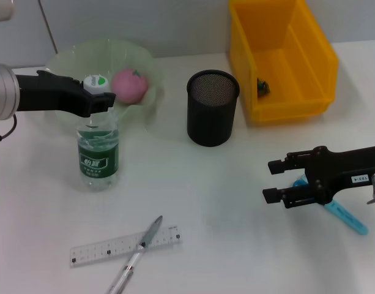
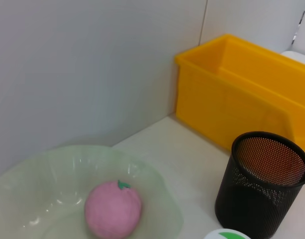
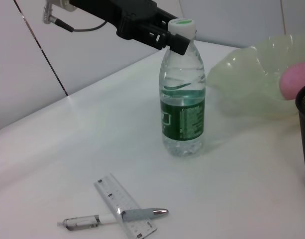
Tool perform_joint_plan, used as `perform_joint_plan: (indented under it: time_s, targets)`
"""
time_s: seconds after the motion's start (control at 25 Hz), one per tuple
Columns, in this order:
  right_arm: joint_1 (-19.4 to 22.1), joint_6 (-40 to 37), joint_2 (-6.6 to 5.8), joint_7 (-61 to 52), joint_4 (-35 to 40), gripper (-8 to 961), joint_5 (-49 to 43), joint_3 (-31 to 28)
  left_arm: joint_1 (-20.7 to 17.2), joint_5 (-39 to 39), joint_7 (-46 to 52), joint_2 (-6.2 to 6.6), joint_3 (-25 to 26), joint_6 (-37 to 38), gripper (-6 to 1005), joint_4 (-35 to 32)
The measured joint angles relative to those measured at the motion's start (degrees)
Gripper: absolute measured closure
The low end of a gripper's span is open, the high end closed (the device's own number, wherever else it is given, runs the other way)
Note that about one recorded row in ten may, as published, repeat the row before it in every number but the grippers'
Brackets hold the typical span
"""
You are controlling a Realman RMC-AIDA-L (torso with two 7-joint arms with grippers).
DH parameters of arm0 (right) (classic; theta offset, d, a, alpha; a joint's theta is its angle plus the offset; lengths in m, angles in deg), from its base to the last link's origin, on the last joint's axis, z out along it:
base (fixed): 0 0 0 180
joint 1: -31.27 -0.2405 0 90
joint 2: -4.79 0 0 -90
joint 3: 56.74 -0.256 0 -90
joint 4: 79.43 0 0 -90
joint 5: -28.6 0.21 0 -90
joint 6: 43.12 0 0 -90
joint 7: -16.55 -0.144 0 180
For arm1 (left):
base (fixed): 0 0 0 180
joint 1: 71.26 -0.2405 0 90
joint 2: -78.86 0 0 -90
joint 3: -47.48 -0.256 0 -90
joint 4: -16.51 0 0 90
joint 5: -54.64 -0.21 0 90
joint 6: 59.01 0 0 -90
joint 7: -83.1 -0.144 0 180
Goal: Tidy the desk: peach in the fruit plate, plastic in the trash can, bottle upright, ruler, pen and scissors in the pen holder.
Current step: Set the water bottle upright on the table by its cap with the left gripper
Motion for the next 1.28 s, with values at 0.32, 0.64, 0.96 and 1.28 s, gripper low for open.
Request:
perform_joint_plan:
  time_s: [0.32, 0.64, 0.96, 1.28]
  targets:
    - [0.0, 0.0, -0.07, 0.0, -0.1, 199, -0.1, 0.0, -0.7, 2.2, -1.0, 0.00, 0.9, 0.4, 557, -0.5]
    - [0.3, 0.0, -0.07, 0.0, 0.0, 199, -0.1, -0.2, -1.9, 6.1, -5.1, -0.09, 2.3, 0.7, 557, -0.6]
    - [0.4, 0.0, -0.07, 0.0, 0.1, 199, -0.1, -0.2, -3.0, 11.9, -12.6, -0.19, 2.2, -2.4, 556, 2.9]
    - [0.2, 0.1, -0.06, 0.0, 0.1, 199, -0.1, -0.2, -4.9, 16.5, -20.8, -0.22, 2.3, -4.9, 557, 5.2]
